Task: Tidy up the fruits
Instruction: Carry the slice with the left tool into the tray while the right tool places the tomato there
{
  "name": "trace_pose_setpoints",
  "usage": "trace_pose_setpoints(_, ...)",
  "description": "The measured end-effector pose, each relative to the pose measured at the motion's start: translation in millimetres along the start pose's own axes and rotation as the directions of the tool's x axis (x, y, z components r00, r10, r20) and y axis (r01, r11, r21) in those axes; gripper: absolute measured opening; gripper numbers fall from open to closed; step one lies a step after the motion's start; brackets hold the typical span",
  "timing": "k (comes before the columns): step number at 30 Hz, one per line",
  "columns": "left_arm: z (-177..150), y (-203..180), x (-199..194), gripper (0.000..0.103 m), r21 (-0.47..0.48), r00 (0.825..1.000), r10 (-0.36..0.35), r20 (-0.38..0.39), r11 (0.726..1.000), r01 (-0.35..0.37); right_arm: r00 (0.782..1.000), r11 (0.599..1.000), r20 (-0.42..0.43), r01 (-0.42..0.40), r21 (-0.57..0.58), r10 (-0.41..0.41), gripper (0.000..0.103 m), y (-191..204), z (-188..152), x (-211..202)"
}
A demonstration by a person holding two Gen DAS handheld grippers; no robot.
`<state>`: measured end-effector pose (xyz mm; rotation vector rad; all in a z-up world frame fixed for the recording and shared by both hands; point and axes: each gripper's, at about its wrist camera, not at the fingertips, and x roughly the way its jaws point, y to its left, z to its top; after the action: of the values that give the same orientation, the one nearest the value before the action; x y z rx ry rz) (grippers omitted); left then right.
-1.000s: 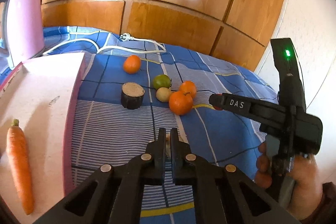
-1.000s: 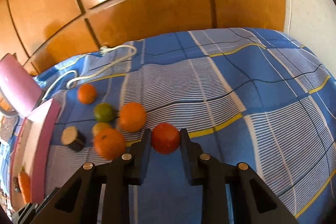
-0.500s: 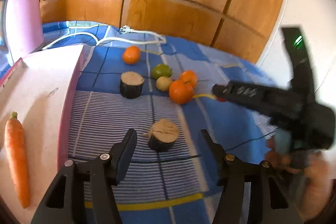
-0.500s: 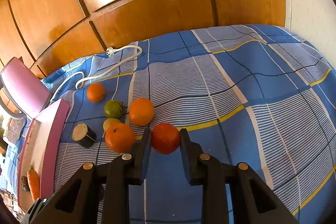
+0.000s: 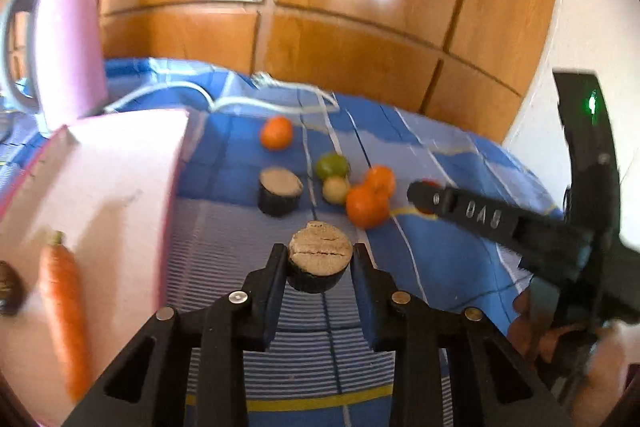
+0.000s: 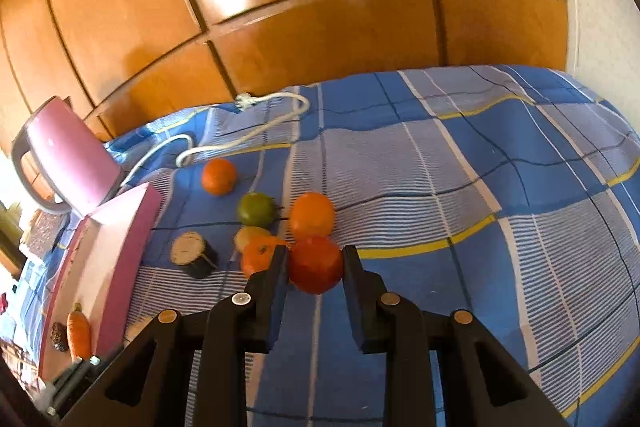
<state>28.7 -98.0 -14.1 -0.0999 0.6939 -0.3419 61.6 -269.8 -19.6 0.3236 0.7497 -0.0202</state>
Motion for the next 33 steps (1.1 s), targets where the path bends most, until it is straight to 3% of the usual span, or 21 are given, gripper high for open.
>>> trace_pose_setpoints(11,11.9,46.3,-46.4,0.032,-0.122,0.977,0.181,0.111,0.978,-0.167,0.987,0.984,0.015,-0.156,-0.083,0.157,0.026,47.3,-6.5,-12.9)
trace_pose_setpoints(18,12.7,87.0,-69.4,0.032,-0.251,0.939,0.321,0.122,0.926,-0.284,0.962,0.955,-0.018,-0.272,-0.117,0.272,0.027,88.7,-14.9,-15.8)
trace_pose_setpoints(25,5.8,130.2,-77.1,0.033,-0.380,0.908,0.414,0.069,0.852,-0.360,0.938,0.919,-0.058,-0.346,-0.192,0.341,0.027,137.3,-19.9,-15.4)
trace_pose_setpoints(27,2.4,140.2,-76.2,0.033,-0.414,0.905,0.423,0.044,0.832,-0.369,0.934,0.908,-0.068,-0.357,-0.220,0.350,0.027,149.4,-21.8,-16.3)
trace_pose_setpoints(33,-4.8,148.0,-73.0,0.033,-0.449,0.898,0.440,0.005,0.804,-0.391,0.928,0.889,-0.100,-0.372,-0.267,0.358,0.027,168.4,-28.8,-12.5)
